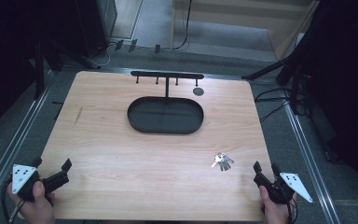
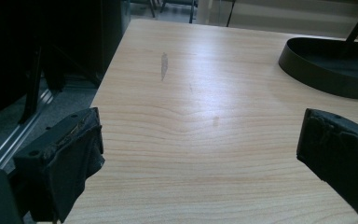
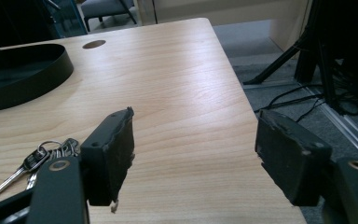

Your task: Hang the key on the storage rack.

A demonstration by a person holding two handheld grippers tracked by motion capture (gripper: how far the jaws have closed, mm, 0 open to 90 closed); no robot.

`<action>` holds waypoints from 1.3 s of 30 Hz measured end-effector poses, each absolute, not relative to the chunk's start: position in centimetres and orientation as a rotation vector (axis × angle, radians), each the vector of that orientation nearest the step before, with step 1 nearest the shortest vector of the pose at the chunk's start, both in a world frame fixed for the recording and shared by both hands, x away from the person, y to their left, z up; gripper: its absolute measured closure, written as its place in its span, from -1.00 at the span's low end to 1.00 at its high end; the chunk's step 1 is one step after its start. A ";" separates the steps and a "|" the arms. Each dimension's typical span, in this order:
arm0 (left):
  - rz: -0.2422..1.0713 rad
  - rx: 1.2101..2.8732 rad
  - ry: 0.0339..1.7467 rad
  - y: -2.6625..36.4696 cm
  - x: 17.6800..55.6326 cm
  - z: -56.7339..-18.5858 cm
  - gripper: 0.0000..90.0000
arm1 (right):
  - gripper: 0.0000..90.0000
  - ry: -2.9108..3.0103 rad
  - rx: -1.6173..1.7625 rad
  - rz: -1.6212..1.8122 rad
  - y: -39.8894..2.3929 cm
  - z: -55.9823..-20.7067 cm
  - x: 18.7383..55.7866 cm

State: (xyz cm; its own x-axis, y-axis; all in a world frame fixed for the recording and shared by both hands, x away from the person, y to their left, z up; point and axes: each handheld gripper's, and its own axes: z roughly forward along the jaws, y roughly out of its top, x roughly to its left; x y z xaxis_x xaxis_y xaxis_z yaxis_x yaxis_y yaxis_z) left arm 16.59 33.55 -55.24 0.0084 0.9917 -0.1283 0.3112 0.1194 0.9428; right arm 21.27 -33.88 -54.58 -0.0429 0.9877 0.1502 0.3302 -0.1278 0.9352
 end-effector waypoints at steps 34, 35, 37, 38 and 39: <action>0.914 1.341 1.464 33.7 16.5 -55.3 -0.99 | -0.60 2.072 1.627 0.643 -26.9 -51.1 28.7; 0.914 1.341 1.464 33.7 16.5 -55.3 -0.99 | -0.60 2.072 1.627 0.643 -26.9 -51.1 28.7; 0.913 1.339 1.464 33.7 16.5 -55.3 -0.99 | -0.59 2.161 1.649 0.560 -26.4 -50.8 29.6; 0.913 1.338 1.465 33.7 16.5 -55.3 -0.99 | -0.59 2.208 1.661 0.523 -26.2 -50.7 30.0; 0.912 1.337 1.466 33.7 16.5 -55.3 -0.99 | -0.58 2.281 1.674 0.439 -25.7 -50.3 30.8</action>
